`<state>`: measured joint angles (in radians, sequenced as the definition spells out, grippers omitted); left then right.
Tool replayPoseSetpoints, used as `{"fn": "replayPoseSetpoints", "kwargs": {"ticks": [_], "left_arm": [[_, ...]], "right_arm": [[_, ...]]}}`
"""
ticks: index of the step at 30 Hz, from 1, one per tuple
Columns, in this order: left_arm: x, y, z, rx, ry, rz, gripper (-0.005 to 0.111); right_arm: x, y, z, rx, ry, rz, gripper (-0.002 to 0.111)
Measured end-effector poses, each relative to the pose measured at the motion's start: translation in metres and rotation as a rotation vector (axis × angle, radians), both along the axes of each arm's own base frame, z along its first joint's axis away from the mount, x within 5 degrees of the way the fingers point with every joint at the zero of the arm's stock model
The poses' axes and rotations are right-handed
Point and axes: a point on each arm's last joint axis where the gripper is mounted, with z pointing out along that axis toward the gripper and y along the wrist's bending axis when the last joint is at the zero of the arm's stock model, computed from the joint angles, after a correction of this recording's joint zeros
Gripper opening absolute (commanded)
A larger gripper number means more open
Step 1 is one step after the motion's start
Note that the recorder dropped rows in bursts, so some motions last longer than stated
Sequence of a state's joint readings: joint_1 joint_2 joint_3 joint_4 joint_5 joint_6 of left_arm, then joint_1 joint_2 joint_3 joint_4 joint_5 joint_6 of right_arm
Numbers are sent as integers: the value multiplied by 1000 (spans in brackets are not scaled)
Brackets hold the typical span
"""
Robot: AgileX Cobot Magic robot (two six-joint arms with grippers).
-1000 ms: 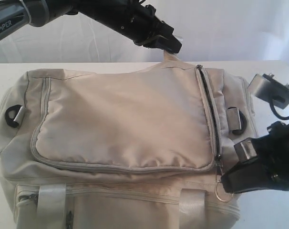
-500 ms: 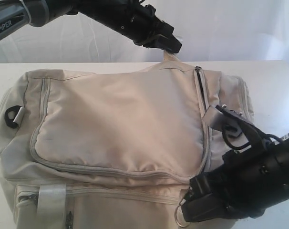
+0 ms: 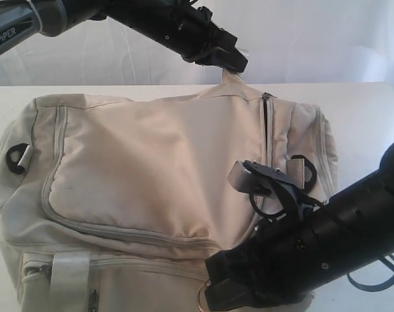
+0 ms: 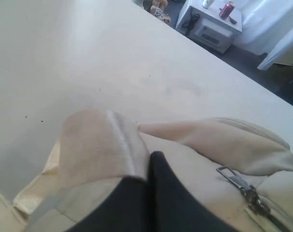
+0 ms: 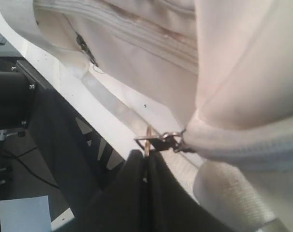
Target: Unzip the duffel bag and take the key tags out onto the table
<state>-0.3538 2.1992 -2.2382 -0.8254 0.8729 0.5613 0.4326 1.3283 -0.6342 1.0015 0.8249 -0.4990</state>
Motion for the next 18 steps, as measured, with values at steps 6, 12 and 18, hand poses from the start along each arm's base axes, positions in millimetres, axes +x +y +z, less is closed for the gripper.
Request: {"fn": "replayPoseSetpoints", "kwargs": {"ticks": [6, 12, 18], "left_arm": [[1, 1, -1, 20, -8, 2, 0], [1, 2, -2, 38, -14, 4, 9], [1, 3, -3, 63, -41, -4, 56]], "right_arm": [[3, 9, -6, 20, -10, 0, 0], [3, 10, -6, 16, -41, 29, 15], [1, 12, 11, 40, -73, 119, 49]]}}
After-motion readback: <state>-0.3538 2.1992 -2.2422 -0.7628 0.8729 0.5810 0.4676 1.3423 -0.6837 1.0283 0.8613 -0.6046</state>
